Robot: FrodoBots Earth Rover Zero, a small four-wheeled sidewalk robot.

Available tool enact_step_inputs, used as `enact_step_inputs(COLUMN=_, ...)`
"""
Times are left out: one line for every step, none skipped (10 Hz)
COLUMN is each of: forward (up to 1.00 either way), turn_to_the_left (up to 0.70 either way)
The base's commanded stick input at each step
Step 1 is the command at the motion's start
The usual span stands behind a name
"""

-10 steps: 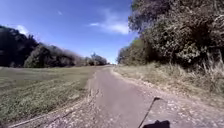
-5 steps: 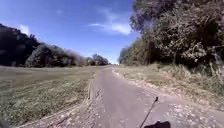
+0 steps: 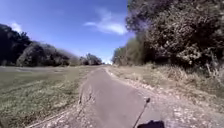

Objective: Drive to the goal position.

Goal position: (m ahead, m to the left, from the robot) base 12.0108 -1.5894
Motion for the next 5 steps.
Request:
enact_step_inputs(forward=0.30, turn_to_the_left=0.00)
enact_step_inputs(forward=0.30, turn_to_the_left=0.00)
enact_step_inputs(forward=0.30, turn_to_the_left=0.00)
enact_step_inputs(forward=0.30, turn_to_the_left=0.00)
enact_step_inputs(forward=0.30, turn_to_the_left=0.00)
